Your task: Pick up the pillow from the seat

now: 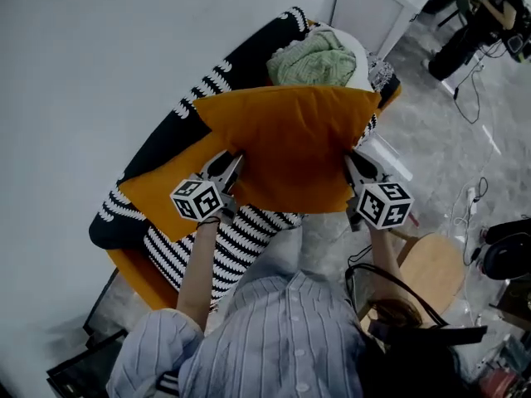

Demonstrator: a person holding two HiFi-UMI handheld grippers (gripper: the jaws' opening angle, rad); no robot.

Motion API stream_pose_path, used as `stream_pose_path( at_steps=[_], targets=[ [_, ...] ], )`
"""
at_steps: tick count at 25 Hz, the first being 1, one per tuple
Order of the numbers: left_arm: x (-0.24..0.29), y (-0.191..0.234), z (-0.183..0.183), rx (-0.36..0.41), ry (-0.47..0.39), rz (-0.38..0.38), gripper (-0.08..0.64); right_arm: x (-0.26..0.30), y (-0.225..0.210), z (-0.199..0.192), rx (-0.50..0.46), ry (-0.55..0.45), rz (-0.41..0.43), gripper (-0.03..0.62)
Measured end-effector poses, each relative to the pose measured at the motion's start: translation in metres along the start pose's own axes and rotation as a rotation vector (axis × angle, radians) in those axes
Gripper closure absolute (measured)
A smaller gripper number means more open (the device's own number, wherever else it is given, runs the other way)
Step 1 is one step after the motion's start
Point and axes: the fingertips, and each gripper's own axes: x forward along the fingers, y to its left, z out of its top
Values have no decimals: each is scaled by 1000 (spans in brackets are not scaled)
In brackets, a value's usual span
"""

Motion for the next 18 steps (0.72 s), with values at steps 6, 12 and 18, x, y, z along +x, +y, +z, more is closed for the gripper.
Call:
stream_pose_path(
  at_steps=[6,12,18],
  targets=[
    [-45,-35,-18,10,-9,-11,434,-50,23,-16,5,-44,-12,549],
    [-96,-59,-29,36,-30,-14,434,-91,55,-39,-1,-61,-7,549],
    [-154,-85,-42,60,-49,5,434,-136,91,-65,-3,-76,5,551]
  ],
)
